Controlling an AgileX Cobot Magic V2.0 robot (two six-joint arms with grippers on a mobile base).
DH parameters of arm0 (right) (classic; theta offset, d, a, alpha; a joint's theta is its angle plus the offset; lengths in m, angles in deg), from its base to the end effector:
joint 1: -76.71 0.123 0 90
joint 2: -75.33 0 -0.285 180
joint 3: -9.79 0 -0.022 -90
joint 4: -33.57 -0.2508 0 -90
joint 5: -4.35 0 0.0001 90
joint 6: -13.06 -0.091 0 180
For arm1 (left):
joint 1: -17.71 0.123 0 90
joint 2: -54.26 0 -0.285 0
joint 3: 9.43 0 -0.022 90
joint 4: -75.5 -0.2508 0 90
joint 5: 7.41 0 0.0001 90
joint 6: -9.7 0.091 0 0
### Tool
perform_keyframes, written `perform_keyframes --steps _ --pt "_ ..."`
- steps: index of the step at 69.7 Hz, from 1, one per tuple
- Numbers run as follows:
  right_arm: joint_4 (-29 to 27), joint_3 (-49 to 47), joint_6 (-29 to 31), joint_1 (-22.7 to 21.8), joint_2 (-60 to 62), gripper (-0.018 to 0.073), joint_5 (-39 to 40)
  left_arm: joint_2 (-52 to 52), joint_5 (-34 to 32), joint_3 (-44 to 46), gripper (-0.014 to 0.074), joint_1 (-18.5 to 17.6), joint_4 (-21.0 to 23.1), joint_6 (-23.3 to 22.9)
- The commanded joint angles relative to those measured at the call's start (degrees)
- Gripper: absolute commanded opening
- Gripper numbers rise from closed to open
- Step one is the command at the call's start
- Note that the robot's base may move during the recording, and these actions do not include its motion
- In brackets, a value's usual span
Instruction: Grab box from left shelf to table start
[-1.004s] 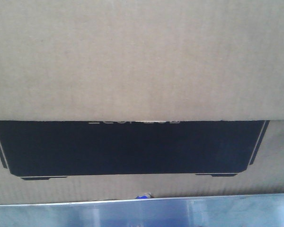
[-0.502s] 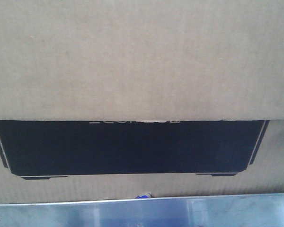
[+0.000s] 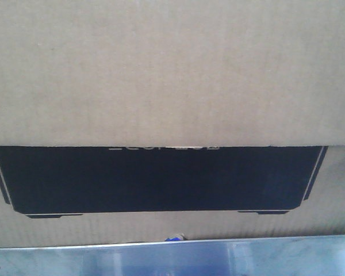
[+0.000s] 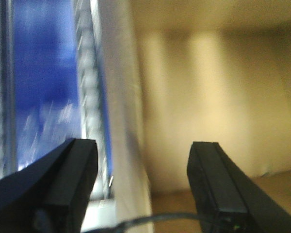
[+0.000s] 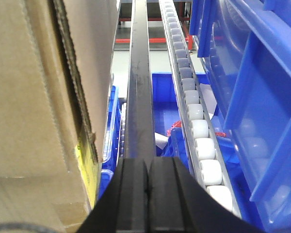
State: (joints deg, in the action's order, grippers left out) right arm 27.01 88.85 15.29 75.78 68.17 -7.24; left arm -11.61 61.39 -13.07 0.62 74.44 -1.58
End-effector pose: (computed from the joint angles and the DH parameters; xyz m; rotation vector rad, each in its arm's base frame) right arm 0.0562 0.0012 0.1847 0.0592 1.7051 0.0621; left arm 0.1641 -0.0488 0.4235 0.1230 2.4207 -0.2029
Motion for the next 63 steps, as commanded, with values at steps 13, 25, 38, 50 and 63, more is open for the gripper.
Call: perform_keyframes --steps 13,25,38,50,63 --pt "0.51 0.13 0.25 -0.24 0.52 0.0057 7.22 -9.62 4.73 7.42 0.0318 -0.45 -2.85 -1.72" --pt "0.13 -0.77 0.19 -0.24 0.52 0.0057 12.61 -10.76 4.76 7.84 0.0318 -0.45 -2.85 -1.72" --pt "0.15 -8.05 0.19 -0.24 0.52 0.0076 8.95 -10.89 4.76 7.84 0.0318 -0.45 -3.31 -1.72" --pt "0.15 -18.14 0.19 -0.24 0.26 0.0361 4.11 -10.89 4.86 7.84 0.0318 -0.45 -3.31 -1.72" --pt "0.15 -29.25 0.19 -0.24 -5.81 0.0578 -5.63 -10.89 4.86 7.84 0.0318 -0.45 -3.31 -1.72"
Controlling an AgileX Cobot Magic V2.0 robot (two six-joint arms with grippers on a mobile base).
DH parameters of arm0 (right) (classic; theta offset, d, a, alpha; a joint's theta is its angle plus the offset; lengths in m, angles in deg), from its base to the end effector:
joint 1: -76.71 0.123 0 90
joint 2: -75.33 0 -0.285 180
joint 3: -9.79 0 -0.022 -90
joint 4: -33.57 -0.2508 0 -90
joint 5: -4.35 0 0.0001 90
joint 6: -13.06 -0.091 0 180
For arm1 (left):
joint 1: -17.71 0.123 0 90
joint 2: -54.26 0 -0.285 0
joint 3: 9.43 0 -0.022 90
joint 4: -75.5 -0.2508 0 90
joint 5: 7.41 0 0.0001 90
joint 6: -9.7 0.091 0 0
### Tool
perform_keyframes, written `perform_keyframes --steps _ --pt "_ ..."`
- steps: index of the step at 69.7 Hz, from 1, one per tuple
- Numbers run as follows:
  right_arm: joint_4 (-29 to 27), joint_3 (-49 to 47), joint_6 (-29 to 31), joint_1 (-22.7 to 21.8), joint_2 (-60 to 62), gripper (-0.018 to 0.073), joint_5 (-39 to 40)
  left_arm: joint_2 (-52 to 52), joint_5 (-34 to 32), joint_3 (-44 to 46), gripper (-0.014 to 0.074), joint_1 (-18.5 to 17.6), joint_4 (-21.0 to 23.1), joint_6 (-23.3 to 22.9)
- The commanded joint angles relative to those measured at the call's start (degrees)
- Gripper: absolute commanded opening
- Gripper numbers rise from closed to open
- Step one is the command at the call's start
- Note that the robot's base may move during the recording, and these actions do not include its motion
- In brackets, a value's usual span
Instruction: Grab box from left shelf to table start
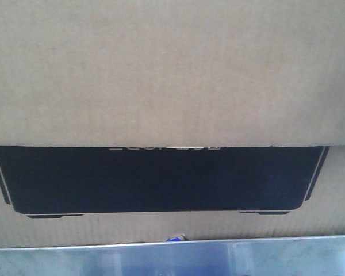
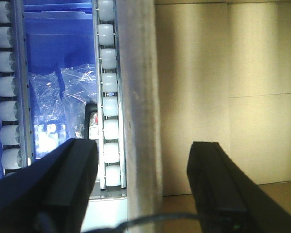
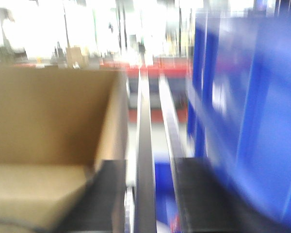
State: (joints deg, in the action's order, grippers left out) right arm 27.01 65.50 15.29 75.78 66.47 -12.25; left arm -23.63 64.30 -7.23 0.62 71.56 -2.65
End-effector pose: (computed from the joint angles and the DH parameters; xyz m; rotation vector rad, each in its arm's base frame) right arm 0.0254 0.0026 0.3085 0.0346 1.4149 0.0683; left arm 0.2184 -0.0609 0.4084 0.1096 2.5696 -0.1020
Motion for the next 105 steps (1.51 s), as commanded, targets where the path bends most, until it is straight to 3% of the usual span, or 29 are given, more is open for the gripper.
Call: perform_keyframes --steps 1,19,34,50,66,71,77,85,93,105 --pt "0.15 -6.77 0.19 -0.24 -4.95 0.0574 -1.50 1.13 1.95 2.00 0.0318 -0.45 -0.43 -0.65" --pt "0.15 -24.40 0.65 -0.24 -24.65 0.0572 -18.74 1.13 2.03 2.00 0.0318 -0.45 -0.43 -0.65" --pt "-3.54 -37.12 8.45 0.99 -41.35 0.0572 -29.77 1.13 2.56 2.00 0.0318 -0.45 -0.43 -0.65" --pt "-4.12 -47.05 8.46 2.03 -54.89 0.0572 -35.17 1.13 2.75 2.00 0.0318 -0.45 -0.43 -0.65" --pt "-4.12 -49.60 8.46 2.03 -65.65 0.0564 -36.30 1.13 2.75 2.00 0.0318 -0.45 -0.43 -0.65" --pt "-4.12 -49.60 8.46 2.03 -67.26 0.0500 -36.73 1.13 2.89 2.00 0.0318 -0.45 -0.43 -0.65" --pt "-4.12 -49.60 8.46 2.03 -68.41 0.0323 -36.78 1.13 3.01 2.00 0.0288 -0.45 -0.43 -0.65" --pt "-4.07 -49.60 8.46 2.03 -69.00 0.0037 -37.24 1.13 3.31 2.00 0.0137 -0.45 0.13 -0.65" --pt "-4.01 -49.60 8.46 2.03 -69.00 0.0061 -37.79 1.13 3.31 2.00 -0.0111 -0.45 0.64 -0.65" --pt "-4.01 -49.60 8.35 2.03 -68.88 0.0062 -37.93 1.13 3.31 2.00 -0.0095 -0.45 0.29 -0.45"
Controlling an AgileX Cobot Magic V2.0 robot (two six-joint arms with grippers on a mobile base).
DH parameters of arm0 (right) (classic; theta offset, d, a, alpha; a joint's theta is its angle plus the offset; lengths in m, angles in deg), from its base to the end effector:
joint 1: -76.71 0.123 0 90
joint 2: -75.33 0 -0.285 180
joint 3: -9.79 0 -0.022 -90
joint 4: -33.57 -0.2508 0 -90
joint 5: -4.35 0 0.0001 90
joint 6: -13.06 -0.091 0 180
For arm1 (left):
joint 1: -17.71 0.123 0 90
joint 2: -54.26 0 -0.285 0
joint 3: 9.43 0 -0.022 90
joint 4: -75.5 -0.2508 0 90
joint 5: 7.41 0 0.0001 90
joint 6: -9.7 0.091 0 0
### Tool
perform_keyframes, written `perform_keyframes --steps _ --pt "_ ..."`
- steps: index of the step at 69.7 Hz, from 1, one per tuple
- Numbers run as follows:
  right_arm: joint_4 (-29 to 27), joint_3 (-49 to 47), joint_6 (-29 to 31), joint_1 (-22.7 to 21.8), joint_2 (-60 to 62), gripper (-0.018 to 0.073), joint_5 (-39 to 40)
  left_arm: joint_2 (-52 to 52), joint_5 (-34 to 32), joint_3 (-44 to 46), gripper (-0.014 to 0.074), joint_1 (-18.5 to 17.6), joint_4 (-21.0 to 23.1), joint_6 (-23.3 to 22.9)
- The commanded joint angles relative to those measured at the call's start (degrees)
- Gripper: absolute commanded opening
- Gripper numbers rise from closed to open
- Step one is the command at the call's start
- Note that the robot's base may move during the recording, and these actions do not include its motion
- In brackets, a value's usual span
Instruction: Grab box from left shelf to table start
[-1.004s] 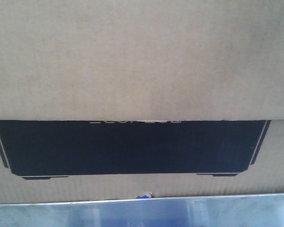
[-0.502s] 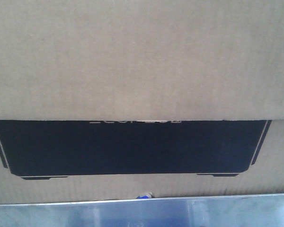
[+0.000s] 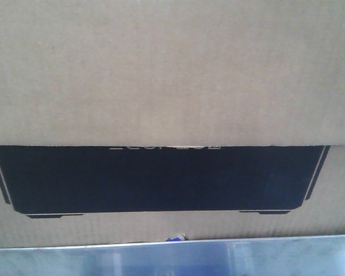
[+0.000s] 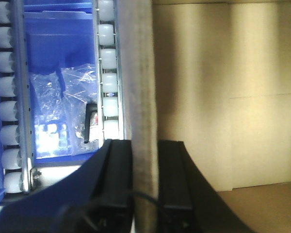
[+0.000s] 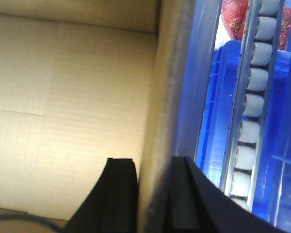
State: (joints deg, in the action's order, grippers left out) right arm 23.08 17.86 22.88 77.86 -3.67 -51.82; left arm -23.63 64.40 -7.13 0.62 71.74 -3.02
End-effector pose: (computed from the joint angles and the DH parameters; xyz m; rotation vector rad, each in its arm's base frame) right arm 0.2490 0.0188 0.3659 -0.1737 2.4789 0.1686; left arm 0.2182 -0.0612 0.4088 0.1010 2.5708 -0.1085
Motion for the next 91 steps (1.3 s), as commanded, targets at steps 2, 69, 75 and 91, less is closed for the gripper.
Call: perform_keyframes --steps 2,69,75,91 --pt "-0.09 -1.96 0.76 -0.05 1.40 0.0062 1.71 1.13 3.21 1.90 -0.0097 -0.45 0.01 -0.08" --pt "-2.48 16.92 -0.63 -0.05 48.95 0.0062 12.30 44.71 -16.27 -18.20 -0.0096 -0.58 0.37 -1.61" --pt "-2.80 16.92 -0.63 -0.10 53.04 0.0062 11.71 48.02 -16.27 -18.20 -0.0096 -0.58 0.49 -1.25" --pt "-5.48 16.92 -0.63 -0.10 61.60 0.0062 8.70 56.48 -16.27 -18.20 -0.0096 -0.58 1.31 2.06"
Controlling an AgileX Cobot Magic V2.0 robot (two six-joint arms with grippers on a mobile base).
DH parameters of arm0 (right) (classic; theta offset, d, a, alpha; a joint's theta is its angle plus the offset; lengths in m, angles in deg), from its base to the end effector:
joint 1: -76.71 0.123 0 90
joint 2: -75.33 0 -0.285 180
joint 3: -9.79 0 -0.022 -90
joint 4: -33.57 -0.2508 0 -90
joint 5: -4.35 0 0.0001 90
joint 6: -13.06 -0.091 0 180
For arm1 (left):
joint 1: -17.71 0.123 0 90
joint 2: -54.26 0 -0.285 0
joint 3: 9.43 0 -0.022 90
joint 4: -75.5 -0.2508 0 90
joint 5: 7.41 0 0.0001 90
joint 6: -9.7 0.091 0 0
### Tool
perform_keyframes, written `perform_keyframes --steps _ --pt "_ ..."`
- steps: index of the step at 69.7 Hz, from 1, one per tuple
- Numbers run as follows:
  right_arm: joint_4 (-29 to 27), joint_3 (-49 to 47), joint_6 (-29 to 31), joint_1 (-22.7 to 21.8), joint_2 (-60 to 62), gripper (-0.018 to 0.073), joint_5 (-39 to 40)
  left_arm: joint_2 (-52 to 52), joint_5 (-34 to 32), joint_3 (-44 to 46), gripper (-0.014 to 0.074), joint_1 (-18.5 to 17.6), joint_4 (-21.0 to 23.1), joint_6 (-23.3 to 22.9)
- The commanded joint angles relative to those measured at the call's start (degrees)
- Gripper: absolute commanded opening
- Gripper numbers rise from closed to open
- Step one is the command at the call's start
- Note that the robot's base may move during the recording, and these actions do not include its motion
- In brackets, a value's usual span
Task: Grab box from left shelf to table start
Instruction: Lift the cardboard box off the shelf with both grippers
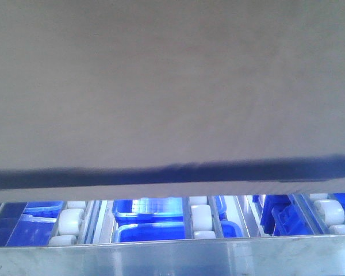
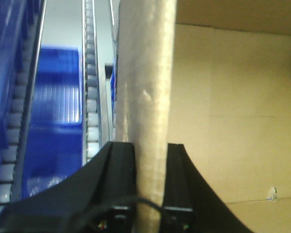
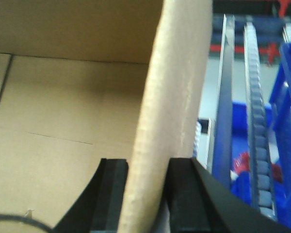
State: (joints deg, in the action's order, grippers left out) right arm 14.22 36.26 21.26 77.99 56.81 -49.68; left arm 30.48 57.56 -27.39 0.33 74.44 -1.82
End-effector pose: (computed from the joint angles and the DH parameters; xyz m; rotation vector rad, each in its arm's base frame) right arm -0.0221 0.0239 0.3950 -0.1708 1.6955 0.2923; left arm -0.0216 0.0084 0.4135 0.0915 1.8730 -0.3276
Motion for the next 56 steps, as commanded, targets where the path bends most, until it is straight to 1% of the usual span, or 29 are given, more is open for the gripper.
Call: perform_keyframes --steps 1,5,12,56 --pt "3.32 -1.49 0.99 -0.23 1.57 0.0062 6.51 2.86 -9.44 2.06 -0.0096 -0.28 -1.29 1.48" --pt "3.21 -1.49 0.99 -0.23 3.14 0.0062 6.51 4.64 -9.44 2.06 -0.0096 -0.28 -0.86 3.66" --pt "3.15 -1.49 0.99 -0.23 5.31 0.0062 6.59 7.08 -9.44 2.06 -0.0096 -0.28 -0.86 4.97" --pt "3.15 -1.49 0.99 -0.23 6.24 0.0060 6.40 8.05 -8.63 2.06 -0.0099 -0.28 -0.30 4.97"
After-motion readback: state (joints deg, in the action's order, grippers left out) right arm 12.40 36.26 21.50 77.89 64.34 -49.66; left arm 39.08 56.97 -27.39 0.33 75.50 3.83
